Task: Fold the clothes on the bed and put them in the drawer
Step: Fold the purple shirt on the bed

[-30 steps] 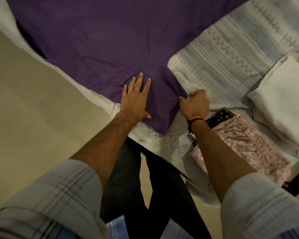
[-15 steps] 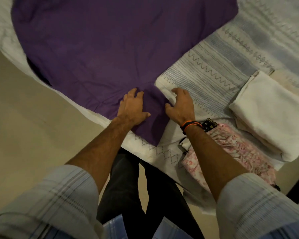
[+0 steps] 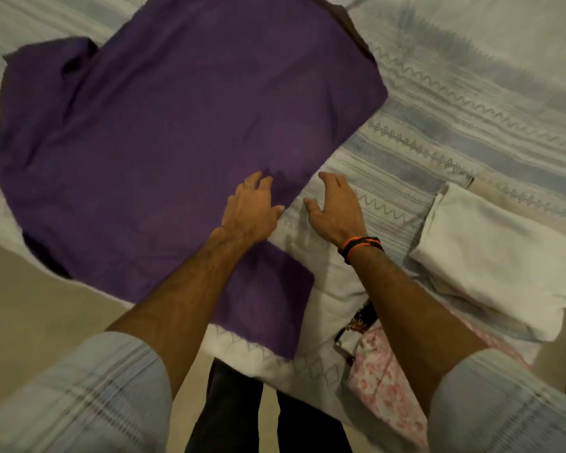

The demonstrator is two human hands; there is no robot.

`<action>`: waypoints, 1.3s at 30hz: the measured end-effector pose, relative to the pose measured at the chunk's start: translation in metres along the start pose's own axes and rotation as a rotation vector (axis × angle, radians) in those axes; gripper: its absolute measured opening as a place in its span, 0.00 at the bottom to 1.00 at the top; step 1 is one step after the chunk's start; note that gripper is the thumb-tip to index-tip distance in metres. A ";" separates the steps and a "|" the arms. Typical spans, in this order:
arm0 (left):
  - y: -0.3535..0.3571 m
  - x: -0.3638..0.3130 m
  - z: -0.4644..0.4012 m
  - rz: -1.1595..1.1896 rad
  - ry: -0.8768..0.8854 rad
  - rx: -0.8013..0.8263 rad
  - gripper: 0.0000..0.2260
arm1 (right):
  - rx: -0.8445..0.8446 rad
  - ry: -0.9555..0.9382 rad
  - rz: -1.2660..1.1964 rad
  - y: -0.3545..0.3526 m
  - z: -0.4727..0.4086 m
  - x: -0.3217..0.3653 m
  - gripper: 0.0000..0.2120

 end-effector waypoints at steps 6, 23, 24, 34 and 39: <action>0.014 -0.016 -0.075 -0.056 0.151 0.012 0.34 | -0.057 0.025 0.052 0.020 -0.057 -0.006 0.29; 0.061 -0.034 -0.174 -0.240 0.372 0.075 0.57 | -0.213 0.142 0.347 0.026 -0.185 -0.076 0.33; 0.063 -0.034 -0.174 -0.236 0.367 0.071 0.57 | -0.269 0.128 0.349 0.026 -0.189 -0.070 0.33; 0.063 -0.032 -0.174 -0.212 0.361 0.068 0.57 | -0.198 0.138 0.337 0.039 -0.192 -0.072 0.38; 0.044 -0.034 -0.169 -0.199 0.366 0.132 0.53 | -0.154 0.159 0.257 0.020 -0.178 -0.045 0.37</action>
Point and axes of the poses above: each hand's wrist, its own z-axis away from the middle knuckle, its own y-axis out of the palm, x = y × z, the point moved 2 cm from there along -z, towards the middle knuckle, and after that the axes turned 14 degrees about -x, right-handed, at the moved point
